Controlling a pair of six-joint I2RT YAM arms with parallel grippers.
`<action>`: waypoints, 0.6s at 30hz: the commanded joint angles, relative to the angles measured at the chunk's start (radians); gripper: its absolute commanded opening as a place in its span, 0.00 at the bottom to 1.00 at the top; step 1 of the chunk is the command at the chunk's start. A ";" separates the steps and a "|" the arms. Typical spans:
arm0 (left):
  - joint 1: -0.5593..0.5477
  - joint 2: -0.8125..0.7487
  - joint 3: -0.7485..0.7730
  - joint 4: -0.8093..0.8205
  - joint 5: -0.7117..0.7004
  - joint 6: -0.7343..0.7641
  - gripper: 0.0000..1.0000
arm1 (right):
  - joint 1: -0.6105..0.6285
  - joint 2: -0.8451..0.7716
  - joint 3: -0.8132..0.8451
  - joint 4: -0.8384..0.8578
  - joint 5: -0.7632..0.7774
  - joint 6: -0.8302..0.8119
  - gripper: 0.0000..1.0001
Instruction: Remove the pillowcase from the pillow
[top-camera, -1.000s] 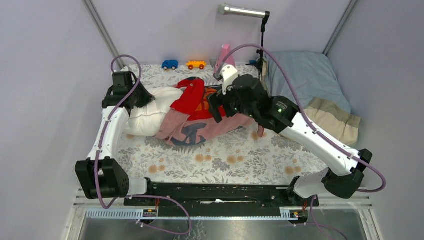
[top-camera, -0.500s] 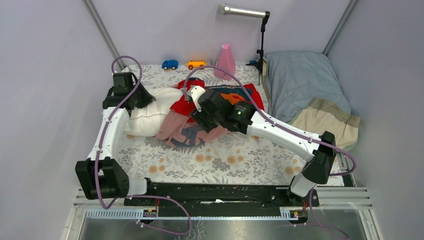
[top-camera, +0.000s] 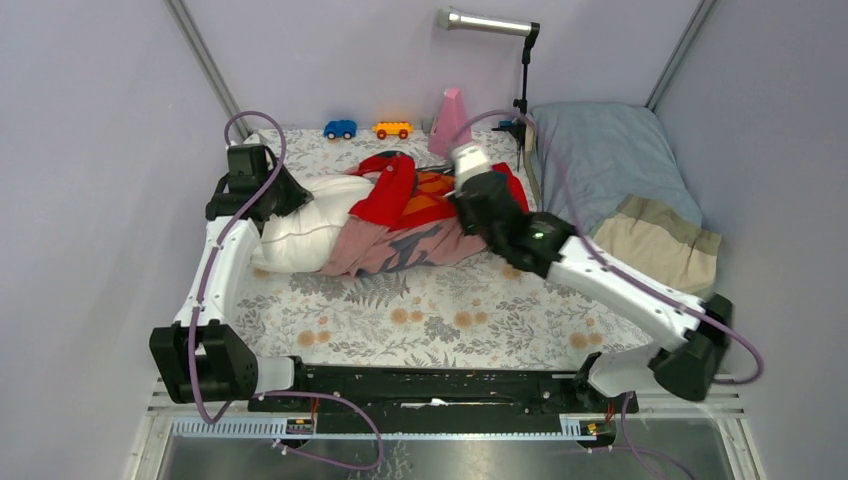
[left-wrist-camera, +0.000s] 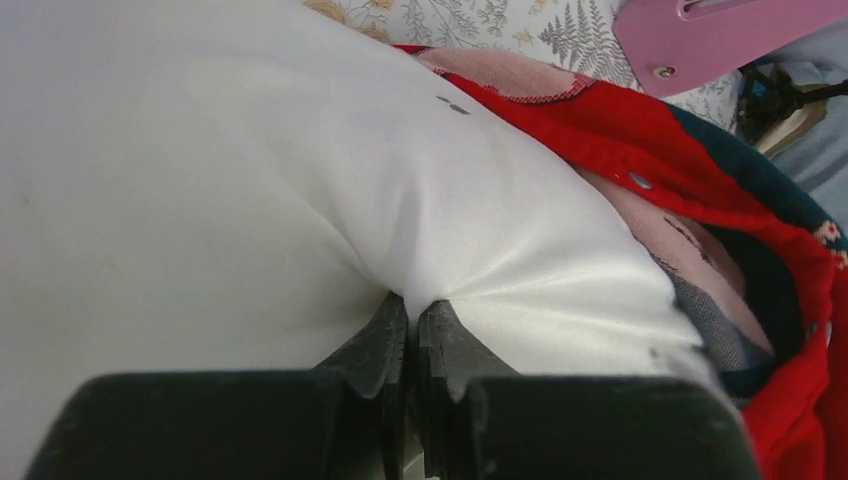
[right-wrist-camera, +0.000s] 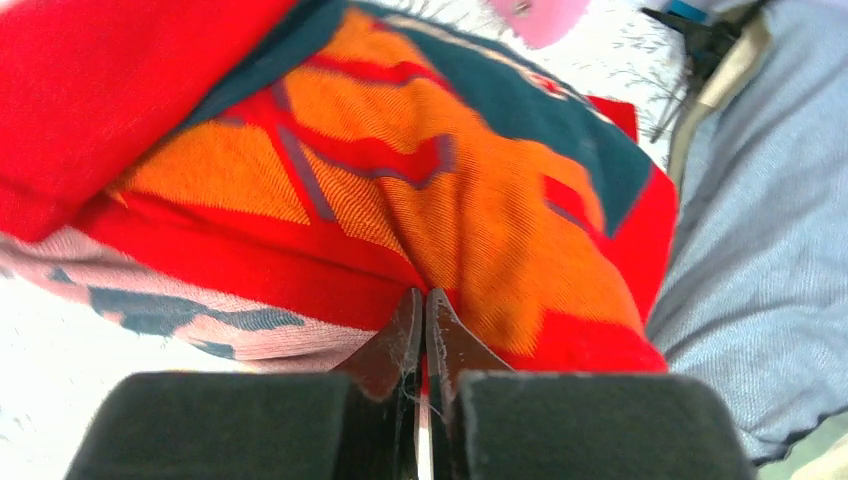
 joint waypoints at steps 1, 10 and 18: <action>0.003 -0.036 -0.021 0.023 -0.099 0.009 0.04 | -0.194 -0.244 -0.099 0.144 0.106 0.151 0.00; 0.007 -0.095 -0.035 0.023 -0.212 -0.031 0.05 | -0.303 -0.356 -0.142 0.208 0.475 0.210 0.00; -0.020 -0.183 -0.029 0.102 0.018 0.028 0.17 | -0.303 -0.335 -0.046 0.220 0.109 0.258 0.00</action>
